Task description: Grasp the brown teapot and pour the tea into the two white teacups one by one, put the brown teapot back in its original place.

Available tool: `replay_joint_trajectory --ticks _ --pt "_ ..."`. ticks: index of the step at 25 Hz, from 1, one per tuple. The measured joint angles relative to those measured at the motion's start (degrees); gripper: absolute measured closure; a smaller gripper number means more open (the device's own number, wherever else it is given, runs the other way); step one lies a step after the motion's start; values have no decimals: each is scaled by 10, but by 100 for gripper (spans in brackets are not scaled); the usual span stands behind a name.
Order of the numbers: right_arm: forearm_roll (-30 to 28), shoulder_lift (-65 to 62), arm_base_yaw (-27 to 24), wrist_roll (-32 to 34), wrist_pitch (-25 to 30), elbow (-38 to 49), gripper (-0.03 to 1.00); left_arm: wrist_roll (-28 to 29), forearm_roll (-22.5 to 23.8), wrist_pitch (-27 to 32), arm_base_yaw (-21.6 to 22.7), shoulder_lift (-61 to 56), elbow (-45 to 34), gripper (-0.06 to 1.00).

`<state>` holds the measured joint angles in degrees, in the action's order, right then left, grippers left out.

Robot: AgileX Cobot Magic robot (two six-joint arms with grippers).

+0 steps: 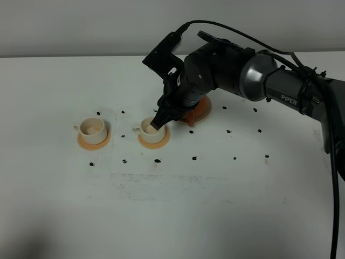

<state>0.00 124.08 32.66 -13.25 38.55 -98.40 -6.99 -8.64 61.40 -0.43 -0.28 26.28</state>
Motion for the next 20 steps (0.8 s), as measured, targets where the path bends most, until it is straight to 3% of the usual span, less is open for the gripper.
replay_joint_trajectory --ticks 8,12,20 --pt "196 -21 -65 41 0 0 60 0 0 0 0 0 0 78" --pt "206 -21 -94 73 30 0 60 0 0 0 0 0 0 78" --pt "123 -21 -94 168 97 0 60 0 0 0 0 0 0 78"
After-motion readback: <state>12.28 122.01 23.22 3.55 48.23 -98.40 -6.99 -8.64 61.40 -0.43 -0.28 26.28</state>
